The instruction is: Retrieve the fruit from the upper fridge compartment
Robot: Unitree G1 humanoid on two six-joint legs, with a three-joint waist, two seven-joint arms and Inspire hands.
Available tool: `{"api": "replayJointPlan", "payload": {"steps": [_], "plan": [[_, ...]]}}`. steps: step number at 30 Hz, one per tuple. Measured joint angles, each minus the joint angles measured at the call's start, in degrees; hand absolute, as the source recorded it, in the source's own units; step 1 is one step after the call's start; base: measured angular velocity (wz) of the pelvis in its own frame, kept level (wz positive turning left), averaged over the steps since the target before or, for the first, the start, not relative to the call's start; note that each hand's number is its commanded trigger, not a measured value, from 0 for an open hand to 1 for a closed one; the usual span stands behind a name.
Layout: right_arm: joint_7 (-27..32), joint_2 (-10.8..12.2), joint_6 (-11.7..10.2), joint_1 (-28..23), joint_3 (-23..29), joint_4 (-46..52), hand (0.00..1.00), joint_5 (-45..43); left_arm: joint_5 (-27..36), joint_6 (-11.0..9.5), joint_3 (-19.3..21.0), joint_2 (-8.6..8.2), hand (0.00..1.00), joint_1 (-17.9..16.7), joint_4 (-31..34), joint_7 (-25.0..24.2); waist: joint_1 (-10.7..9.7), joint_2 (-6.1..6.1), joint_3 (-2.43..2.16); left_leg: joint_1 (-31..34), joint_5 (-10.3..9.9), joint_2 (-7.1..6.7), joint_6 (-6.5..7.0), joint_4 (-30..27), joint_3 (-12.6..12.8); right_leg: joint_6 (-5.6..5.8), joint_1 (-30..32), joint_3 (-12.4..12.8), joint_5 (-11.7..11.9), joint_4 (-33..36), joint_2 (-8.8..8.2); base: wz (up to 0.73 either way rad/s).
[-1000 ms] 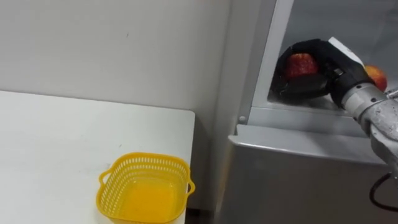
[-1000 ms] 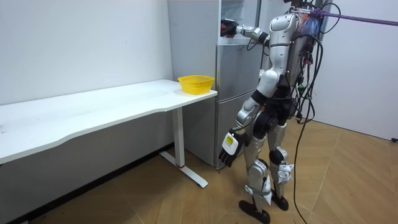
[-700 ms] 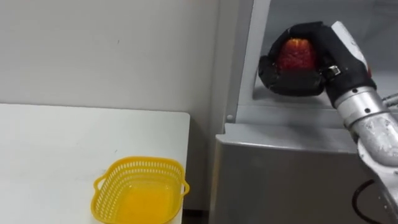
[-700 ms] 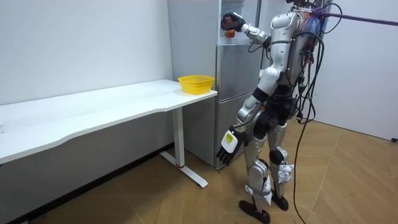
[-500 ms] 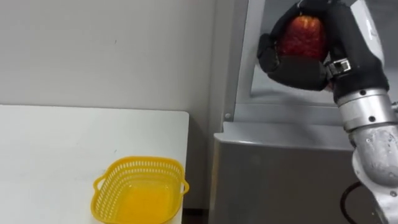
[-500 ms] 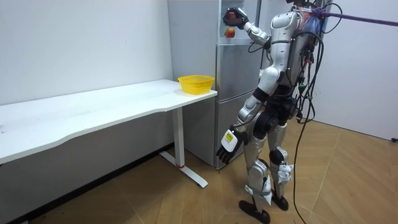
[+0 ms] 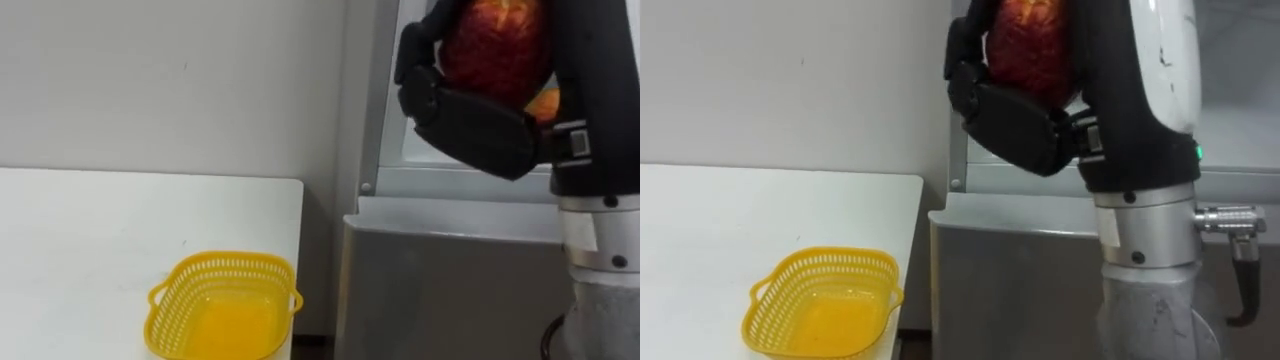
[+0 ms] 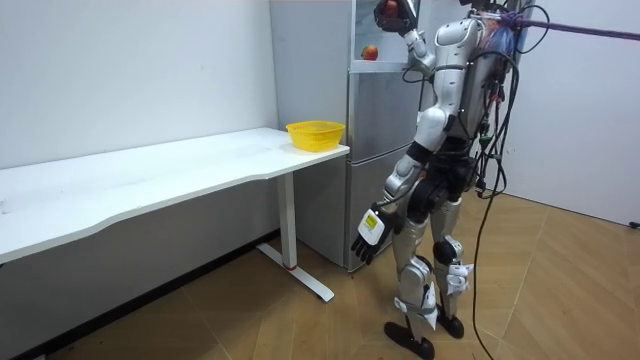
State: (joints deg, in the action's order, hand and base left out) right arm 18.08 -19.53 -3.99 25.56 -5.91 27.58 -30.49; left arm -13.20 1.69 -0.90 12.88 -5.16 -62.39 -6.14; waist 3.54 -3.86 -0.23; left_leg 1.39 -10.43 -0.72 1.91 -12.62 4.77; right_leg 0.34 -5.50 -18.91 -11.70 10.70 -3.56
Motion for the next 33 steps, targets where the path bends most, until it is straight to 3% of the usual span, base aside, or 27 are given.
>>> {"api": "replayJointPlan", "payload": {"steps": [4, 8, 13, 21, 28, 33], "plan": [[0.0, 0.0, -1.8, 0.0, -2.2, 1.0, 1.00, -2.3, 0.1, -1.5, -0.5, 0.73, 0.00, 1.1, -1.9, -0.3, 0.4, -0.76, 0.06, 0.0, 0.0, 0.01, -0.01, -0.1, 0.0, 0.00, -0.1, -0.1, 0.0, 0.0, 0.00, 0.00], [-0.8, 0.0, -3.0, 0.0, -5.5, 2.6, 1.00, -2.4, 0.0, -2.5, -1.7, 1.70, 0.00, 2.0, -2.4, -0.7, 1.6, -1.73, 0.44, 0.0, 0.0, 0.02, 0.00, 0.0, -0.1, 0.00, -0.1, 0.2, 0.0, 0.0, 0.00, 0.00], [-2.8, 0.0, -4.7, 0.2, -9.7, 4.2, 1.00, -6.9, -0.3, -2.6, -2.3, 2.21, 0.00, 2.3, -2.4, -1.1, 2.9, -2.23, 0.26, 0.2, 0.0, -0.02, 0.01, 0.0, -0.4, 0.08, -0.1, 0.1, 0.1, 0.0, 0.06, 0.02], [-3.3, 0.0, -4.8, 1.5, -14.2, 3.2, 1.00, -11.1, -2.3, -2.5, -3.8, 2.53, 0.00, 3.0, -2.4, -2.0, 4.8, -2.50, 0.40, 0.2, 0.1, -0.22, -0.05, 0.0, -1.7, 0.10, -0.6, -1.7, 0.1, 0.0, -0.04, 0.09], [-5.9, 0.9, -3.9, 1.5, -18.2, -6.6, 1.00, -12.5, -2.7, -2.5, -6.5, 3.36, 0.00, 3.5, -2.4, -2.3, 5.9, -3.44, 1.04, 0.5, 0.2, -0.17, -0.12, -0.1, -1.8, 0.11, -0.4, -1.8, 0.0, 0.0, 0.01, 0.02], [-8.3, 1.3, -3.3, 1.4, -20.1, -11.6, 1.00, -12.7, -2.7, -1.0, -8.4, 3.22, 0.00, 2.6, -2.5, -2.1, 6.4, -3.50, 1.08, 0.6, 0.2, -0.23, -0.09, -0.4, -2.1, 0.12, -0.4, -2.0, 0.1, 0.0, -0.29, 0.05]]}}
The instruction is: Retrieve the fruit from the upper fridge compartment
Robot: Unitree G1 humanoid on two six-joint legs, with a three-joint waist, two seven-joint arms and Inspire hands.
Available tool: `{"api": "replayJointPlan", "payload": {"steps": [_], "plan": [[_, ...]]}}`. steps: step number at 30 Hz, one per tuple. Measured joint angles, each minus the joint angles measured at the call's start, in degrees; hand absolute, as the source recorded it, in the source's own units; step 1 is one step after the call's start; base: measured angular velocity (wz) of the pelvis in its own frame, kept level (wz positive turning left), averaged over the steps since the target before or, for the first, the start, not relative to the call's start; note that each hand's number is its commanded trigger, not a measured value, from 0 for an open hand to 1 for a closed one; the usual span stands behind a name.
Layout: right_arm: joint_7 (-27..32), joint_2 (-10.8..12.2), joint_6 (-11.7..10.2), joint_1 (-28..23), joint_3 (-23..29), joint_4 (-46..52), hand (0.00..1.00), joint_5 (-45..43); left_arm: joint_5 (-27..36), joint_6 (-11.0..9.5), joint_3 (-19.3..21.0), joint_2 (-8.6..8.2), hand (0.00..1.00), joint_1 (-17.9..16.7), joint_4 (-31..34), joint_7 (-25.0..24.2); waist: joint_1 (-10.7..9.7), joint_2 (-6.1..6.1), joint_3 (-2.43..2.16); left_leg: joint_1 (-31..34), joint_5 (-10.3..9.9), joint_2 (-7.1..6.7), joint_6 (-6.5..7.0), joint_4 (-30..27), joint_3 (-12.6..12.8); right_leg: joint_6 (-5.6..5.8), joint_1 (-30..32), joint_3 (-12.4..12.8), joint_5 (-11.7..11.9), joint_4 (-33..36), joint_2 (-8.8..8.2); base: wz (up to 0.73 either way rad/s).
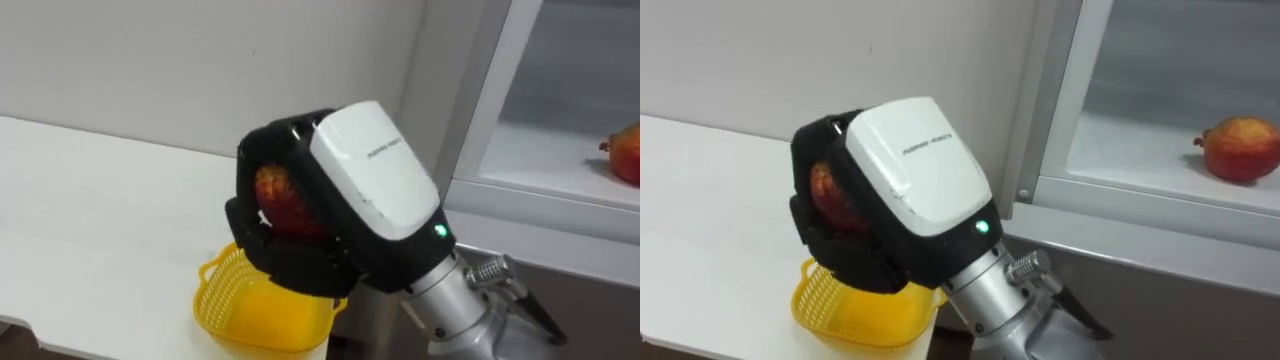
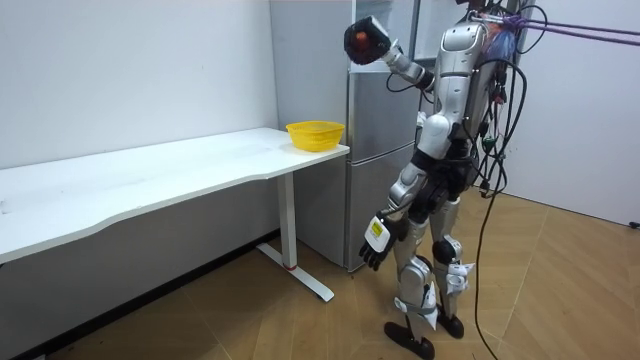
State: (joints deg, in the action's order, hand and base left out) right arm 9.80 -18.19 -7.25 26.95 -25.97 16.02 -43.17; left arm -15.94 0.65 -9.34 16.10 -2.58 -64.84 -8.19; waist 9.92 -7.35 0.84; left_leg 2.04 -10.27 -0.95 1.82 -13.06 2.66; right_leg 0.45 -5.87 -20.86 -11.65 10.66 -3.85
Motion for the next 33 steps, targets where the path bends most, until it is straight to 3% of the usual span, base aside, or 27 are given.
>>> {"api": "replayJointPlan", "payload": {"steps": [5, 9, 17, 25, 33], "plan": [[-2.8, 0.1, 2.3, -0.1, -0.4, -2.5, 1.00, -0.6, 0.0, 0.8, -0.1, -0.38, 0.00, -0.2, 0.2, -0.3, 0.1, 0.49, 0.27, 1.7, 0.0, 0.00, -0.02, -0.7, -0.7, 0.00, 1.1, -0.1, 0.0, 0.0, 0.07, 0.07], [-3.1, 0.5, 2.5, -0.1, -1.1, -5.2, 1.00, -2.3, -0.8, 1.1, -0.6, -0.78, 0.00, -0.2, 0.4, -0.4, 0.2, 1.13, 0.49, 1.7, 0.0, 0.00, -0.02, -0.5, -0.7, 0.00, 1.2, -0.3, 0.0, 0.0, 0.05, 0.00], [-3.1, 1.1, 3.2, -0.1, -2.9, -14.7, 1.00, -3.5, -4.3, 1.3, -2.3, -0.93, 0.00, 0.8, 0.7, -1.8, 1.5, 1.09, 0.23, 1.7, 0.0, -0.01, -0.01, -0.8, -0.4, 0.00, 1.3, 0.1, 0.0, 0.0, 0.08, 0.00], [-3.8, 1.4, 4.4, -0.1, -2.9, -18.0, 1.00, -3.5, -7.3, 1.7, -2.2, -1.37, 0.00, 0.8, 0.7, -3.8, 1.9, 1.39, 0.35, 1.8, 0.0, 0.07, -0.01, -0.9, -0.2, 0.00, 1.5, 0.3, 0.0, 0.0, 0.22, -0.02], [-5.1, 1.2, 5.6, 0.0, -3.3, -19.0, 1.00, -1.6, -7.4, 1.9, -2.1, -1.44, 0.00, 1.6, 0.7, -4.1, 3.3, 1.42, 0.13, 2.5, 0.0, 0.09, -0.02, -1.2, -0.2, -0.01, 2.0, 0.2, 0.0, 0.0, 0.22, -0.01]]}}
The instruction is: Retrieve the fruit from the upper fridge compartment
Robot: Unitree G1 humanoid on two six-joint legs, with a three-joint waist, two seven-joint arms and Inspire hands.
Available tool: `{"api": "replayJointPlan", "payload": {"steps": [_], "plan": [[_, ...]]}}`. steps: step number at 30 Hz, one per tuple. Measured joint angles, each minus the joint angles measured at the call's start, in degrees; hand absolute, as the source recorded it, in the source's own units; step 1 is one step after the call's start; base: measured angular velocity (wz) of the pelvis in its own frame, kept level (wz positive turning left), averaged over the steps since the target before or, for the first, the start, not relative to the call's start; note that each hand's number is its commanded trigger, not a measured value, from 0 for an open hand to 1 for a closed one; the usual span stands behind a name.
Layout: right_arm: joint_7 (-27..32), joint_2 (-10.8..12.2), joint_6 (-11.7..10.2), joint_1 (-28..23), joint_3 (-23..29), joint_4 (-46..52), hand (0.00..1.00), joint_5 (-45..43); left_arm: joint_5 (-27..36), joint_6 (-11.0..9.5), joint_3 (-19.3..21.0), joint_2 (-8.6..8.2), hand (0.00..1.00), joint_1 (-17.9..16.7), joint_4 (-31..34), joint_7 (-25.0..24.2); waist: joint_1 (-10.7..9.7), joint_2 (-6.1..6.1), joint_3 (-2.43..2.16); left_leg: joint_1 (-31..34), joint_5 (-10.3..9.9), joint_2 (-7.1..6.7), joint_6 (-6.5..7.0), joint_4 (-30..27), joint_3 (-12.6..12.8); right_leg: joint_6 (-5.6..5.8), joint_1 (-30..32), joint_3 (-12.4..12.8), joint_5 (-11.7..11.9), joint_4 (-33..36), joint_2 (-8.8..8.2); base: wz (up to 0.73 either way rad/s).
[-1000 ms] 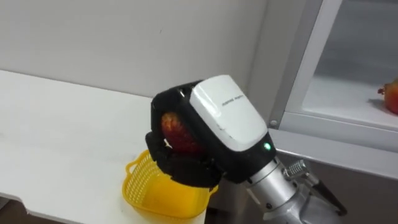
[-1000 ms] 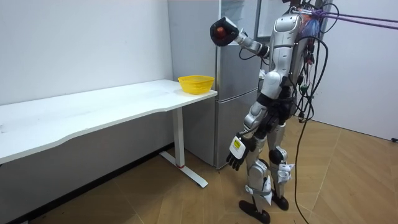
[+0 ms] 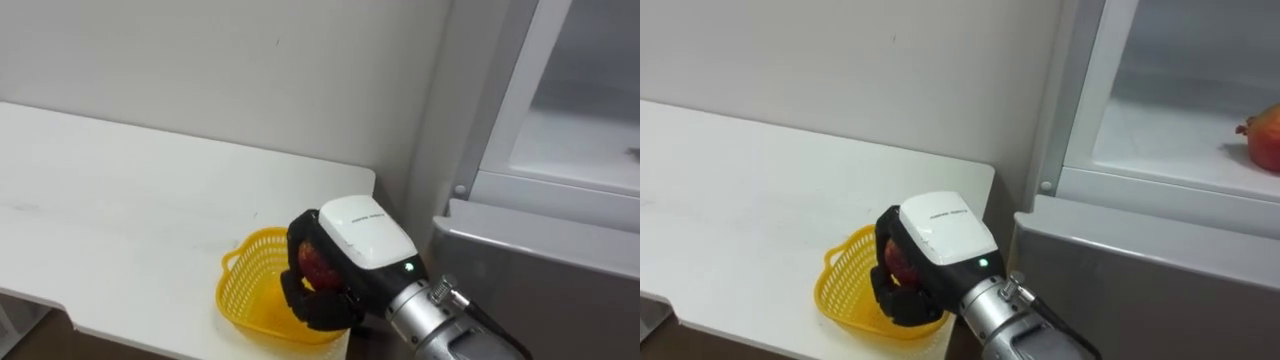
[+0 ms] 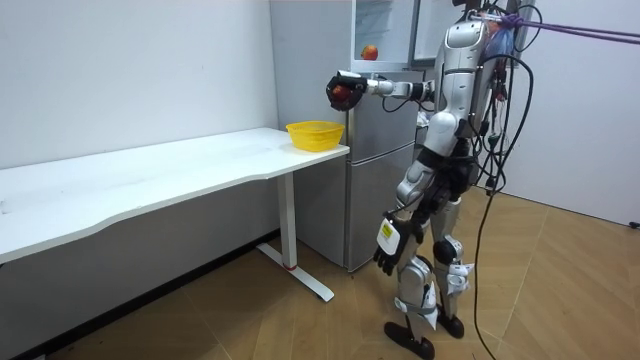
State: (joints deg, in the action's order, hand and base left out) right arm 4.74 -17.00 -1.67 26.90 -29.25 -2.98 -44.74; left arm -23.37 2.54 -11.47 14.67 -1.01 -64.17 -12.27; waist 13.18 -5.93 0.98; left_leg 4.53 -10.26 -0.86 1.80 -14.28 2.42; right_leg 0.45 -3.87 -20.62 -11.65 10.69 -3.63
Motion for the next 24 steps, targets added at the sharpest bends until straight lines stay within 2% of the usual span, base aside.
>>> {"api": "replayJointPlan", "payload": {"steps": [15, 16, 17, 18, 19, 24], "plan": [[-1.3, -0.2, 0.5, 0.0, -0.1, -0.1, 1.00, 0.7, -2.0, 0.0, 0.1, -0.20, 0.00, 0.5, 0.0, -0.9, 0.0, -0.17, -0.07, 1.1, 0.0, 0.00, 0.01, -0.4, 0.1, -0.01, 0.9, 0.0, 0.0, 0.1, -0.25, 0.00], [-1.3, -0.1, 0.5, 0.0, -0.1, -0.1, 0.65, 0.7, -2.0, 0.0, 0.1, -0.20, 0.00, 0.5, 0.0, -0.9, 0.0, -0.17, -0.06, 1.0, 0.0, 0.00, 0.01, -0.4, 0.1, -0.01, 1.0, 0.0, 0.0, 0.1, -0.25, 0.00], [-1.3, -0.1, 0.5, 0.0, -0.1, -0.1, 0.50, 0.7, -2.0, 0.0, 0.1, -0.21, 0.00, 0.5, 0.0, -0.9, 0.0, -0.17, -0.05, 1.1, 0.0, 0.00, 0.01, -0.3, 0.1, -0.01, 1.0, 0.0, 0.0, 0.1, -0.25, 0.00], [-1.3, -0.1, 0.5, 0.0, -0.1, -0.1, 0.03, 0.7, -2.0, 0.0, 0.1, -0.21, 0.00, 0.6, 0.0, -0.8, 0.0, -0.18, -0.05, 1.1, 0.0, 0.00, 0.01, -0.3, 0.1, -0.01, 1.0, 0.0, 0.0, 0.1, -0.25, 0.00], [-1.3, -0.1, 0.6, 0.0, -0.1, -0.1, 0.00, 0.7, -2.0, 0.0, 0.1, -0.21, 0.00, 0.6, 0.0, -0.8, 0.0, -0.21, -0.03, 1.1, 0.0, 0.00, 0.01, -0.3, 0.0, -0.01, 1.0, 0.0, 0.0, 0.1, -0.23, 0.00], [-1.2, 0.0, 0.6, 0.0, -0.1, -0.1, 0.00, 0.7, -2.0, 0.0, 0.1, -0.19, 0.00, 0.8, 0.0, -0.7, 0.0, -0.57, 0.18, 1.3, 0.0, 0.00, 0.01, -0.3, -0.1, -0.01, 1.0, -0.1, 0.0, 0.1, -0.20, 0.00]]}}
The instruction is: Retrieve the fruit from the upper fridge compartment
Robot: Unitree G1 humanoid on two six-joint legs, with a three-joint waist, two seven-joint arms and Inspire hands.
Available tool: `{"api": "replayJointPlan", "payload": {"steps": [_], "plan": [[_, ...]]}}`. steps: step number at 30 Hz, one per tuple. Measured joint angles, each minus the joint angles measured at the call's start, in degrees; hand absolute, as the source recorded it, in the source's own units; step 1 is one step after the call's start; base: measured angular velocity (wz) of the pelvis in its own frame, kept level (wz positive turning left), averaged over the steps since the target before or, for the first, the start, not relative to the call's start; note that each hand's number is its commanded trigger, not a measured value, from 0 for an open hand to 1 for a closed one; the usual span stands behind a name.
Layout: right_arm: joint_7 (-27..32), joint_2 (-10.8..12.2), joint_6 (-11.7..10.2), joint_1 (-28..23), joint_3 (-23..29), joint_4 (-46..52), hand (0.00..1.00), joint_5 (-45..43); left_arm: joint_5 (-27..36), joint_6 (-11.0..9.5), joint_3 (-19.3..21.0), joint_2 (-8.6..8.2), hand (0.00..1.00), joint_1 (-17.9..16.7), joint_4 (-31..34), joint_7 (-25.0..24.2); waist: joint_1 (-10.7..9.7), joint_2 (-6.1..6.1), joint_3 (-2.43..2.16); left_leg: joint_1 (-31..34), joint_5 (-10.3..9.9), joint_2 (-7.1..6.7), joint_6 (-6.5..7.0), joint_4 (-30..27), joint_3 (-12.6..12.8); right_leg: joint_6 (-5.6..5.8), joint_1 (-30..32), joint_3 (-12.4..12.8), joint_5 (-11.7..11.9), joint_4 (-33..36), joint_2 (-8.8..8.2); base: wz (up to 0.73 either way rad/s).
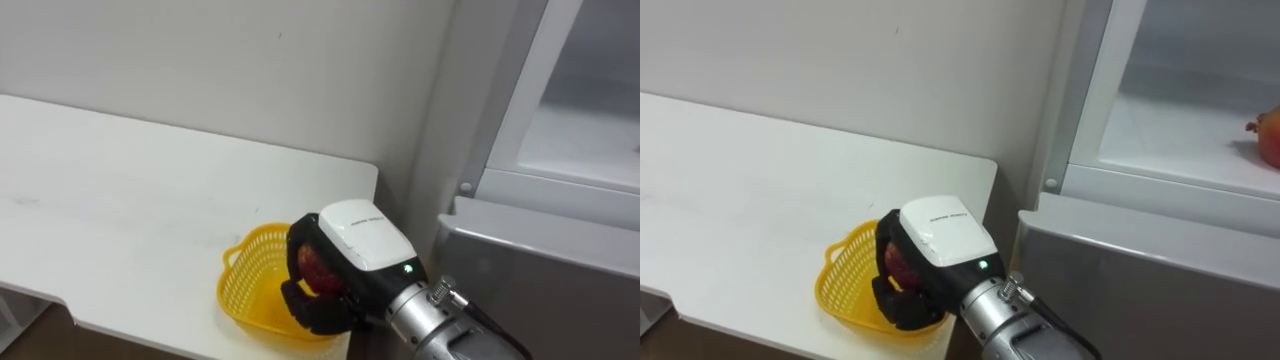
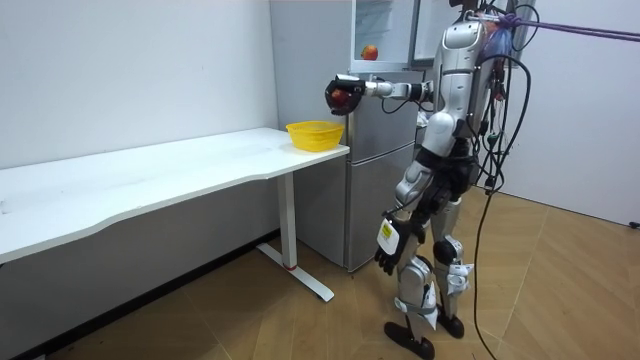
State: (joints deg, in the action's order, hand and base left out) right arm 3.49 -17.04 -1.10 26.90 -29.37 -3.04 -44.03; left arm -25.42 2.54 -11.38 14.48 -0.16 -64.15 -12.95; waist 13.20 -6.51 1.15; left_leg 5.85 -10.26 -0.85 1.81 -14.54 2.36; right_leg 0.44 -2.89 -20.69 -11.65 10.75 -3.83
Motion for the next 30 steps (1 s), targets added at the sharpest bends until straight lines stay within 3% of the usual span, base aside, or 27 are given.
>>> {"api": "replayJointPlan", "payload": {"steps": [8, 30], "plan": [[0.0, 0.1, 1.2, 0.0, 0.0, 0.0, 0.00, -0.1, 0.0, 0.0, 0.1, 0.01, 0.00, 0.1, 0.0, -0.1, 0.2, -0.27, 0.00, 0.0, 0.0, -0.04, 0.00, -0.1, 0.0, 0.00, 0.0, 0.1, 0.0, 0.0, 0.01, 0.00], [0.0, 0.0, 1.3, 0.0, 0.0, 0.0, 0.00, 0.5, -0.2, 0.1, 0.9, -0.31, 0.00, 0.1, 0.0, -0.1, 1.1, -0.10, 0.06, 0.5, 0.0, -0.03, 0.01, -0.2, -0.1, 0.00, 0.3, 0.0, 0.0, 0.0, 0.01, 0.00]]}}
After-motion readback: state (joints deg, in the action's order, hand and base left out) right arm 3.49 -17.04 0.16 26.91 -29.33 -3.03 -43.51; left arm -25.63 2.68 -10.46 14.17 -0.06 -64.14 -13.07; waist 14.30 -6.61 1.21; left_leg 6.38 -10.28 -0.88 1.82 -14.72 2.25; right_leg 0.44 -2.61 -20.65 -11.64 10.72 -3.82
